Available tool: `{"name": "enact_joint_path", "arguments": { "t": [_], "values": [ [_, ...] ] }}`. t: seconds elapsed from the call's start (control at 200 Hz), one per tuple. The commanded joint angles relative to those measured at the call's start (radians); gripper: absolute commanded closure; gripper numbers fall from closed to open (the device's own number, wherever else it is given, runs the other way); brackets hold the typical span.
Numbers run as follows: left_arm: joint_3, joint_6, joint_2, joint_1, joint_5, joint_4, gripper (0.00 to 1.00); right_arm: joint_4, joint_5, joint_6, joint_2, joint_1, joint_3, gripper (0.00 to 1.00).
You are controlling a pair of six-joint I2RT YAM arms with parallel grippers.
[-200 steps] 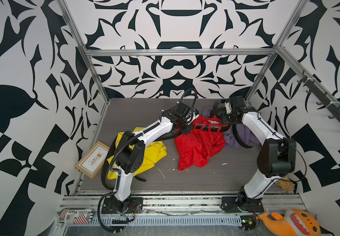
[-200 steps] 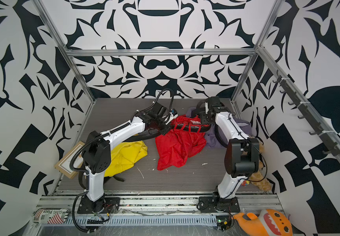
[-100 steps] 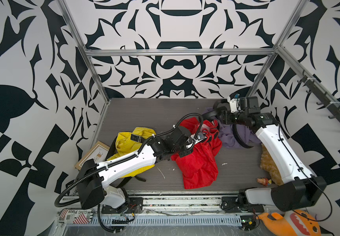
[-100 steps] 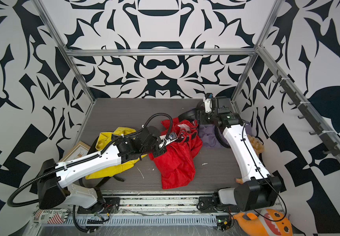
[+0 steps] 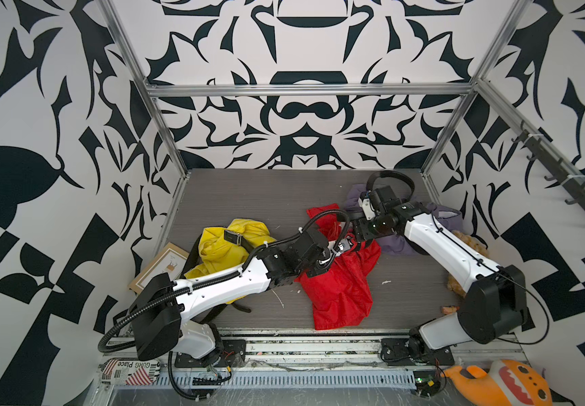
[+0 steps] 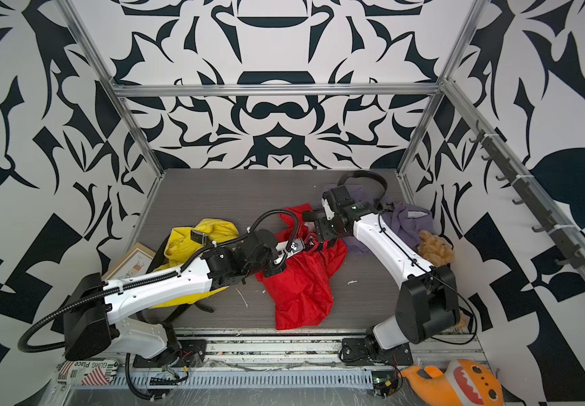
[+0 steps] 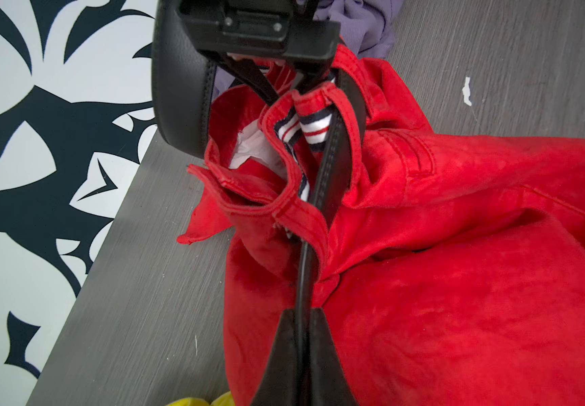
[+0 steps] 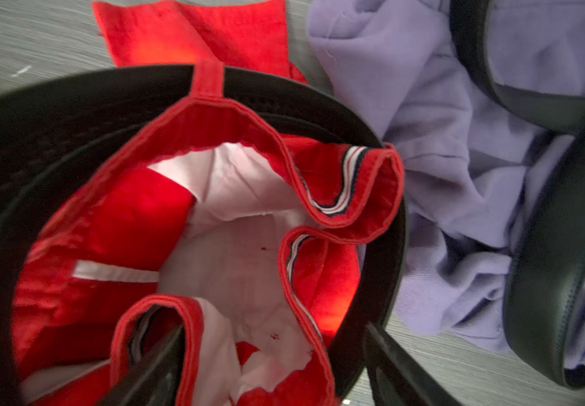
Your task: Remove the belt from the trousers
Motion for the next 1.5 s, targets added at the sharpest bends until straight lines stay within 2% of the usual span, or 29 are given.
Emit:
{"name": "enact_joint_path", "arguments": {
  "t": [0.0,0.25,0.475,0.575,0.86,1.325,1.495],
  "values": [
    [0.000,0.020,-0.022,-0.006,-0.013,0.072,1.00,-0.029,0.080,0.013,-0.001,0.000,-0.024,0.17],
    [-0.025,0.060,-0.052,-0.007,-0.067,0.122,1.00,0.096,0.121,0.029,0.101,-0.007,-0.130,0.16],
    [-0.008,0.171,-0.118,0.013,-0.161,0.162,1.00,0.159,0.167,0.025,0.186,-0.046,-0.103,0.17],
    [0.027,0.199,-0.185,0.048,-0.149,0.141,1.00,0.170,0.213,0.007,0.216,-0.070,-0.091,0.17],
    [0.100,0.259,-0.310,0.179,-0.139,0.100,1.00,0.198,0.199,-0.008,0.227,-0.124,-0.100,0.18],
    [0.174,0.201,-0.410,0.383,-0.015,0.138,1.00,0.236,0.187,-0.022,0.302,-0.159,-0.129,0.19],
    [0.205,0.171,-0.428,0.437,0.029,0.136,1.00,0.238,0.187,-0.019,0.277,-0.196,-0.150,0.21]
  ]
}}
